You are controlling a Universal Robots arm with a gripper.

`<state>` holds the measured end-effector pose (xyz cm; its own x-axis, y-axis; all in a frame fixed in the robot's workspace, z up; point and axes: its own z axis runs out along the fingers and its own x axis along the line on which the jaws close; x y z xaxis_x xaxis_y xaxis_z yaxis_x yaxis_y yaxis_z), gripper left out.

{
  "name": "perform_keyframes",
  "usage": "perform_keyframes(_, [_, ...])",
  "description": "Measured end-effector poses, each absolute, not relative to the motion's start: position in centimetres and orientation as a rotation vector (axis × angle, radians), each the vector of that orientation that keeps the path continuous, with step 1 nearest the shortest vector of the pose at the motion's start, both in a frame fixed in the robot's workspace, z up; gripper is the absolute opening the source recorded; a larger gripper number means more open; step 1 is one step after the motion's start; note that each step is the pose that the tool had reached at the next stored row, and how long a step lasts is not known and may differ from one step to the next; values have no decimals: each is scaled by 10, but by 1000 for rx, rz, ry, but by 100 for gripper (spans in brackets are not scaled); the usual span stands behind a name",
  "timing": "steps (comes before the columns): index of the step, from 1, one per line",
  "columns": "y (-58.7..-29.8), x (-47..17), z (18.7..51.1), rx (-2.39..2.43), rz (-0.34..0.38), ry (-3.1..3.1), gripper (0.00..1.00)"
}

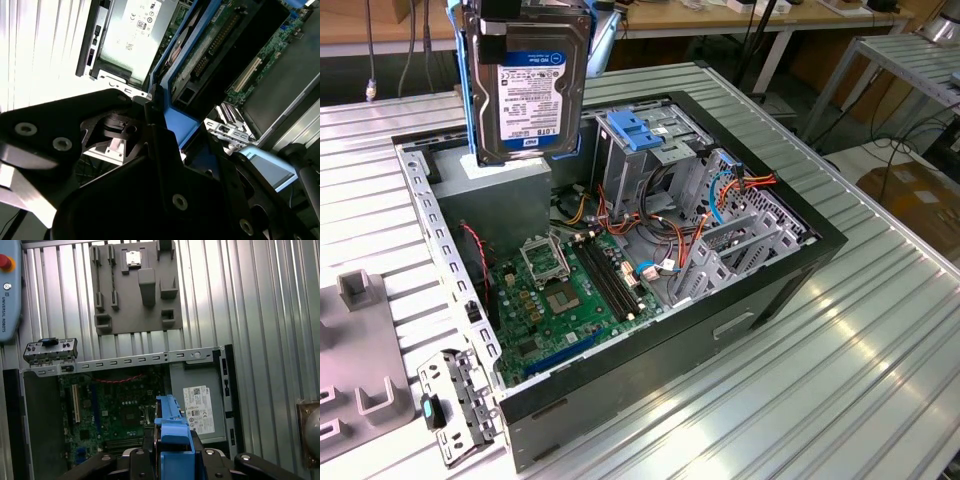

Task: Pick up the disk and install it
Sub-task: 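Insert the disk into the insertion slot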

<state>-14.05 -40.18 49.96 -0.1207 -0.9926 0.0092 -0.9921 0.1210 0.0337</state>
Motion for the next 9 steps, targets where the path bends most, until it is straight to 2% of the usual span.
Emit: perform_keyframes(9, [-408,-141,500,2063,-30,-2330,37])
